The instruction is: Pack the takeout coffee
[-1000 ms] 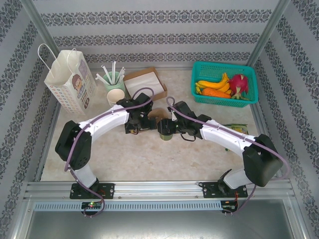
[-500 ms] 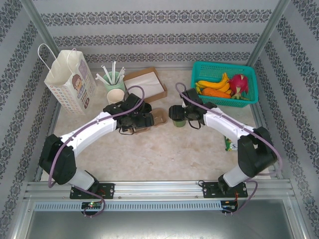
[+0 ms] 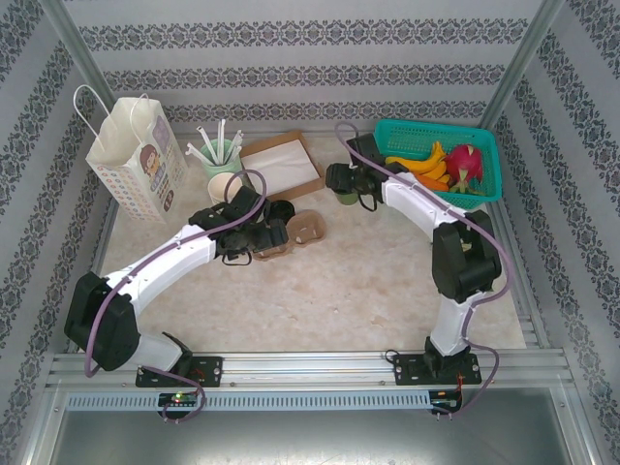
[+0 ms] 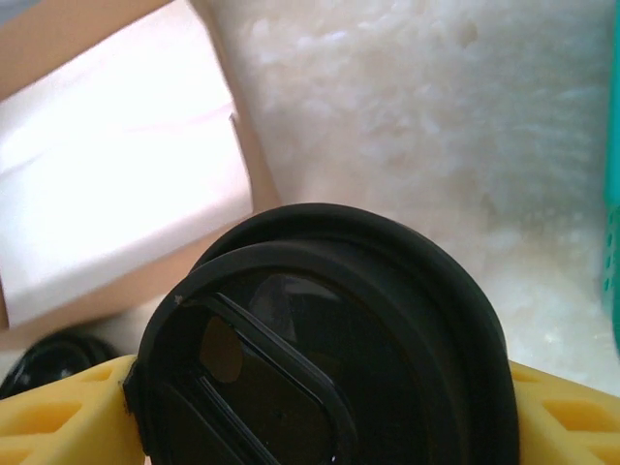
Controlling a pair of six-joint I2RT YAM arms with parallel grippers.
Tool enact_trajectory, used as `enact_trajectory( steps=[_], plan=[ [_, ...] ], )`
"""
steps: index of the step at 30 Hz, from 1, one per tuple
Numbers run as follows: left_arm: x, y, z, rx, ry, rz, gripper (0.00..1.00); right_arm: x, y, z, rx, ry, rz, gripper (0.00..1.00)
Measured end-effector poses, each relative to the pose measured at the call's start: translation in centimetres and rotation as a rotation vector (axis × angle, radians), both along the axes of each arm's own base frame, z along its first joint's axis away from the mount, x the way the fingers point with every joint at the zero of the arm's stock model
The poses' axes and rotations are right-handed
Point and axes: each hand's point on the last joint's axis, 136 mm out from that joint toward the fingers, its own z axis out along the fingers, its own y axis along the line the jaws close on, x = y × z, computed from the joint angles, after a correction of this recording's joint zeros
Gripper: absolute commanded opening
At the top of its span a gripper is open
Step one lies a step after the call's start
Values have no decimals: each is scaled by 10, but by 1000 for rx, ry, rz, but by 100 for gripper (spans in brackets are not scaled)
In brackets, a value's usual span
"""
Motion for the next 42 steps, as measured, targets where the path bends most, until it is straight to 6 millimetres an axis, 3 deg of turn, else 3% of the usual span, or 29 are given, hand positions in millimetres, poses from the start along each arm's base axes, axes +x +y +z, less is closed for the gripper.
enact_trajectory(
  steps=[6, 16, 22, 35, 42],
  plan=[
    [-1, 4, -3, -13, 10, 14, 100, 27, -10, -6, 43, 19, -56, 67],
    [-2, 4, -10, -22, 30, 12, 100, 52, 3, -9, 131, 43, -88, 69],
    [0, 4, -11, -27, 24, 16, 100, 59, 7, -21, 161, 79, -125, 69],
    [0, 8, -19, -46, 37, 27, 100, 73, 9, -22, 188, 92, -179, 78],
    [1, 16, -30, -45, 41, 32, 100, 80, 10, -21, 191, 83, -186, 89]
  ],
)
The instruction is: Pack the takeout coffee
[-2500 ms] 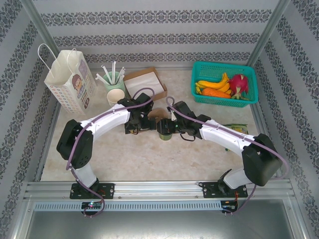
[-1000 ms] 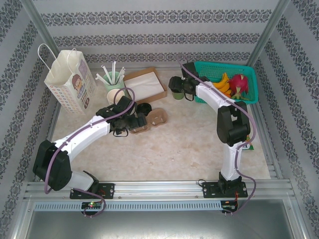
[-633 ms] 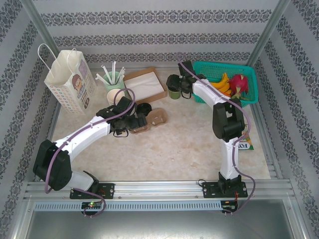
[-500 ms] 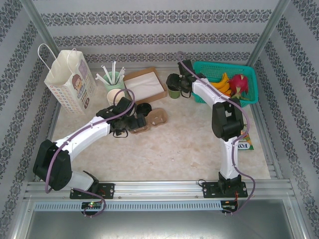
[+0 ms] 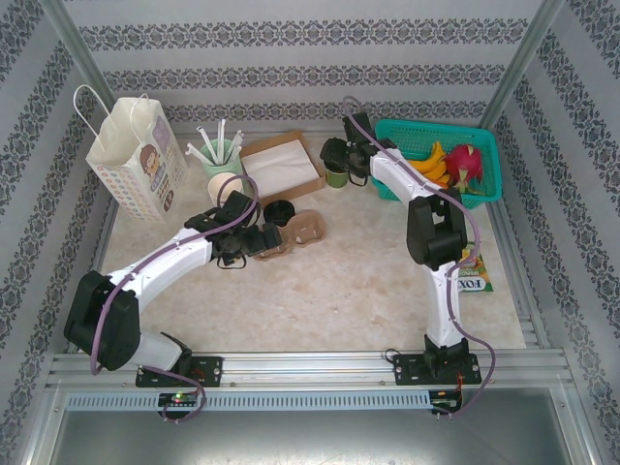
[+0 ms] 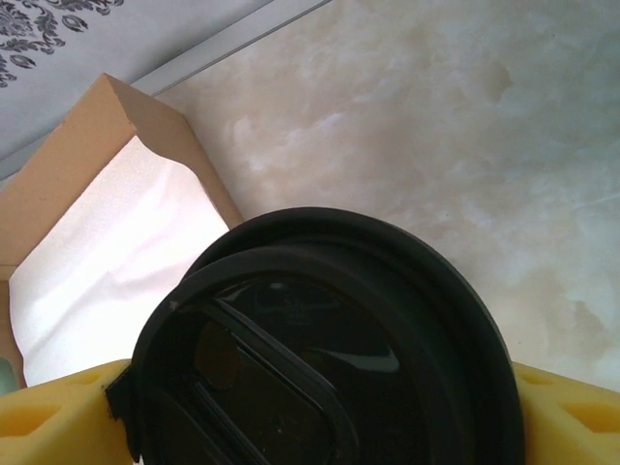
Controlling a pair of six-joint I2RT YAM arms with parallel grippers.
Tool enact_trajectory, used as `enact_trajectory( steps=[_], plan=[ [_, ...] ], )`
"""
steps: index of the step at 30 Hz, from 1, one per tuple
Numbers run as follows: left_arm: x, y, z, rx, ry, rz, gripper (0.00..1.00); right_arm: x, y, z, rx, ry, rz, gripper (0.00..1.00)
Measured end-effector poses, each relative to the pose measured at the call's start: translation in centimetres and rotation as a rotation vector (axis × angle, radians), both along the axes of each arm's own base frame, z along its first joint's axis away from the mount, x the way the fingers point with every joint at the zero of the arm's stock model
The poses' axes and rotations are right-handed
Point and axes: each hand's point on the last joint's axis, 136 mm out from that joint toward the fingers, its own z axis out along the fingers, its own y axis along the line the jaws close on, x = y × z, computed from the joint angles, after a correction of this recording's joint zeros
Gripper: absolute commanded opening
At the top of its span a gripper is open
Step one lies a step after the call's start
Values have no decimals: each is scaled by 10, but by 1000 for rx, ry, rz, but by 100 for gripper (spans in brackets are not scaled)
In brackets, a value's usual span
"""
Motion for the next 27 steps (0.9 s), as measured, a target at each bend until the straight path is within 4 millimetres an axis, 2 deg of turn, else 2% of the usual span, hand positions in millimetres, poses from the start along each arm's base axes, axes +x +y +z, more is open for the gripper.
enact_trajectory(
  steps=[9, 14, 18, 21, 27],
  plan=[
    [12, -1, -16, 2, 3, 0, 100, -2, -5, 2, -31, -14, -5, 97],
    [17, -4, -25, 9, 8, -17, 98, -9, -10, 16, -46, -33, -12, 98],
    [22, -3, -30, 10, -1, -17, 88, -20, -14, 35, -75, -80, -12, 98],
    [25, -1, -33, 14, -3, -16, 78, -37, -16, 53, -127, -146, -9, 98],
    [28, 4, -43, 32, 16, -18, 46, -82, 12, 90, -214, -294, 57, 98]
  ],
)
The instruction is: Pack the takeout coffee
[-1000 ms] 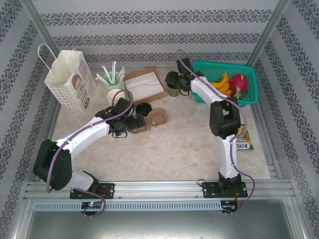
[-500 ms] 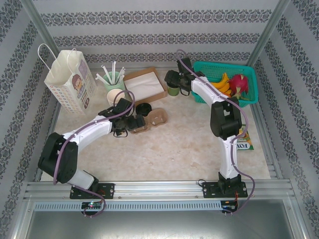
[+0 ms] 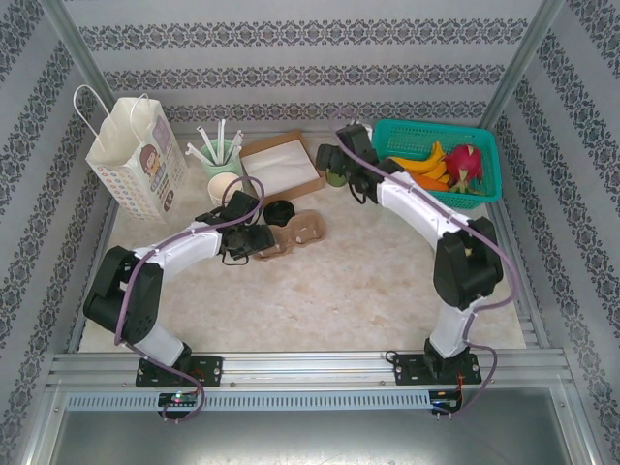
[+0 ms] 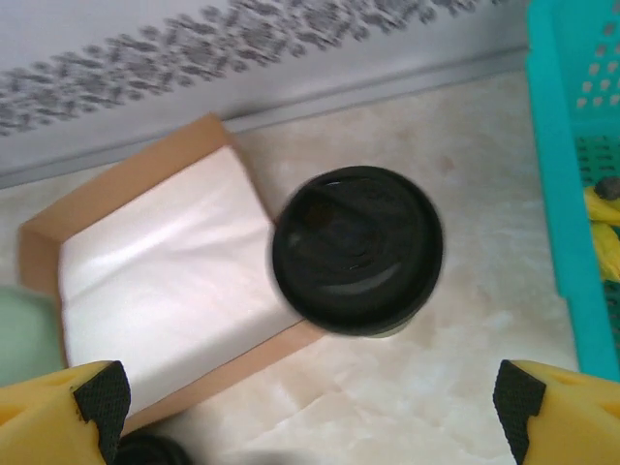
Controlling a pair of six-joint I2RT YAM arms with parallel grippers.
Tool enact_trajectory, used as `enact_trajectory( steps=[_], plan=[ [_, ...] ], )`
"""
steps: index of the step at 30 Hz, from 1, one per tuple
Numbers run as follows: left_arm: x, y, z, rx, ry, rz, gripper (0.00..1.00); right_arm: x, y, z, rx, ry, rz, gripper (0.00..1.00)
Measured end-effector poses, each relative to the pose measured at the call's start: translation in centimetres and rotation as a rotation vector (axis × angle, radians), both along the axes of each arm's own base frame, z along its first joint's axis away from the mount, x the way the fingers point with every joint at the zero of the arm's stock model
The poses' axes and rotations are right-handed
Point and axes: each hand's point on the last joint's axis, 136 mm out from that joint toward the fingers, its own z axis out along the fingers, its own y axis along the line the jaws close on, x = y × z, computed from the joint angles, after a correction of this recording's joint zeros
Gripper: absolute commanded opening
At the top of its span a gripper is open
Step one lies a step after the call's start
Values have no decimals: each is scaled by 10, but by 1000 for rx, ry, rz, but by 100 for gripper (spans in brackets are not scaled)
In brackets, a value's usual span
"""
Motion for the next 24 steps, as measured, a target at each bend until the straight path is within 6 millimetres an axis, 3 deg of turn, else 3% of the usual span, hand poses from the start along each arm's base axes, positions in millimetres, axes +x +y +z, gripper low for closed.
enact_trajectory(
  steps=[2, 5, 10, 14, 24],
  plan=[
    [0, 1, -3, 10, 5, -7, 36, -18, 11, 4, 1, -24, 34, 98],
    [-1, 1, -5, 21, 10, -21, 25, -38, 11, 0, 5, -35, 53, 98],
    [-1, 2, -5, 39, 11, -47, 21, -63, 10, -22, 27, 15, 107, 98],
    [1, 3, -5, 68, 17, -70, 15, -83, 31, -46, 99, 107, 233, 98],
    [3, -8, -5, 93, 27, -133, 15, -114, 85, -107, 226, 362, 450, 98]
  ],
)
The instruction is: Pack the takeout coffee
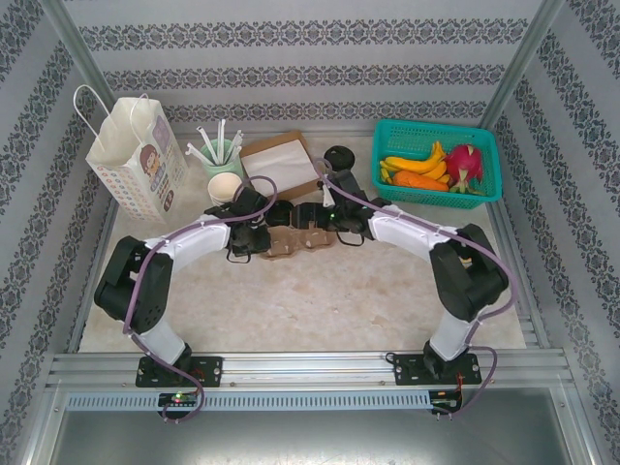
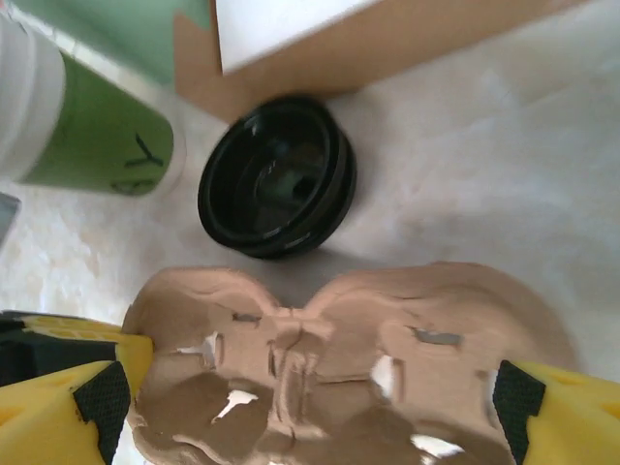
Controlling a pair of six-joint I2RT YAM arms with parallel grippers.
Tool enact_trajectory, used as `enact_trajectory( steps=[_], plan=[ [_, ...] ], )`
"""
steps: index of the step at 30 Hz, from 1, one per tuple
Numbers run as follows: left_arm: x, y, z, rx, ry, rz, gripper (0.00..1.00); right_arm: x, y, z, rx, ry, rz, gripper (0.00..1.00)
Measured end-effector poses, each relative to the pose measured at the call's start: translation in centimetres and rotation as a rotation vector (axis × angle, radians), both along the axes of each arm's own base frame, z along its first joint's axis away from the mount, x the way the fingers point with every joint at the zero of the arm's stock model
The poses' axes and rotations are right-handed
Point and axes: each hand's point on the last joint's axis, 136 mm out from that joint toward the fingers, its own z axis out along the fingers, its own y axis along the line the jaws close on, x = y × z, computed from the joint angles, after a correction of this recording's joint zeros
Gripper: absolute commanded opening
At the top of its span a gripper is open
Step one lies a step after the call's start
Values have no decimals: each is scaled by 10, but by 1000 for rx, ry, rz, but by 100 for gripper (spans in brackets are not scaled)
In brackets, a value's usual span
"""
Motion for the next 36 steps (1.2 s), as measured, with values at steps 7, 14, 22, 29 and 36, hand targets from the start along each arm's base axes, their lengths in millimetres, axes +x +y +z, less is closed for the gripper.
enact_trajectory(
  steps=[7, 14, 22, 29, 36],
  plan=[
    [2, -10, 7, -23, -9, -24, 19, -11, 3, -31, -19, 147, -11, 98],
    [-2, -22, 10, -61, -1, -64, 25, -18, -7, -48, -82, 221, -57, 98],
    [0, -31, 17, -107, -16, -86, 47, -18, -33, -60, -219, 232, -174, 98],
    [2, -36, 50, -165, -131, -102, 75, -17, -55, -63, -301, 228, -227, 98],
    [2, -28, 80, -177, -255, -96, 99, -5, -113, -68, -400, 236, -362, 98]
  ],
)
